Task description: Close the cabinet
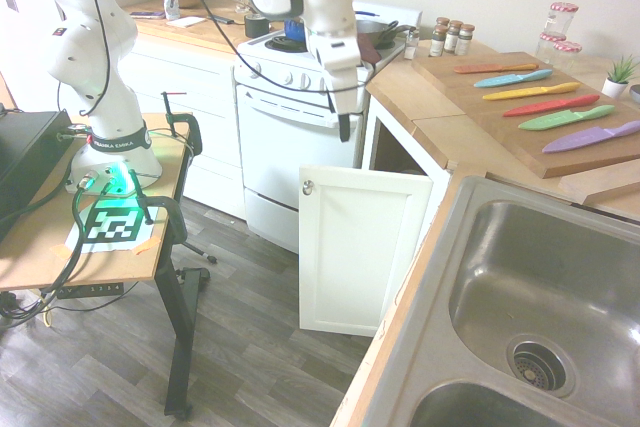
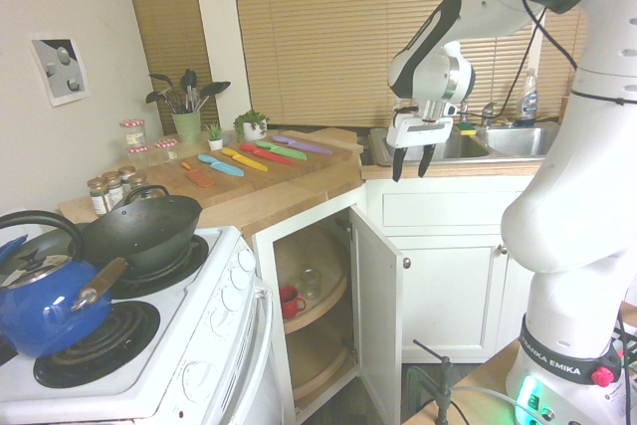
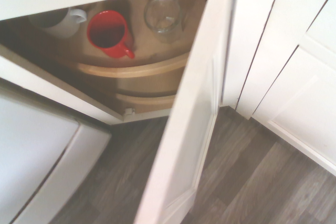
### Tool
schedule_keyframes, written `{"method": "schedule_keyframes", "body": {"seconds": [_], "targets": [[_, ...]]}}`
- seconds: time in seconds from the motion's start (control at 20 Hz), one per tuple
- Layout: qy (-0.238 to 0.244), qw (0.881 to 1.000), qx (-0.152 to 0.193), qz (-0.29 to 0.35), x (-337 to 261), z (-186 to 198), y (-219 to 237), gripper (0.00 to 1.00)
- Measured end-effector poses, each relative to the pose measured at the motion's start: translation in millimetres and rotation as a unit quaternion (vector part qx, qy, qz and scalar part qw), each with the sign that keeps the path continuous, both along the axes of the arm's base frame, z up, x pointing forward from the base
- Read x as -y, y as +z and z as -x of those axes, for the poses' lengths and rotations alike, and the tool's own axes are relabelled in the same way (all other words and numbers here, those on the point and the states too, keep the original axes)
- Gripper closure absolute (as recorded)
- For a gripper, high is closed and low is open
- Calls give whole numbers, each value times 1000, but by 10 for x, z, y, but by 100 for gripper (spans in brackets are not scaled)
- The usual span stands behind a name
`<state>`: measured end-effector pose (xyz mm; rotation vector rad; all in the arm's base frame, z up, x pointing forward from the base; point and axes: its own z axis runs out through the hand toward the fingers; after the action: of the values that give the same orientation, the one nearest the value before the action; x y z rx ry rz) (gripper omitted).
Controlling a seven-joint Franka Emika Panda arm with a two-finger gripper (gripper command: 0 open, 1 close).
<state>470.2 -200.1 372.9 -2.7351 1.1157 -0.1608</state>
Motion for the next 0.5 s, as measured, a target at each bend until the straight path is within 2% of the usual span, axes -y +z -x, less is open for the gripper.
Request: {"method": "schedule_keyframes", "body": {"seconds": [0.5], "targets": [[2,999,-41,-28,309,-263,-983,0]]}}
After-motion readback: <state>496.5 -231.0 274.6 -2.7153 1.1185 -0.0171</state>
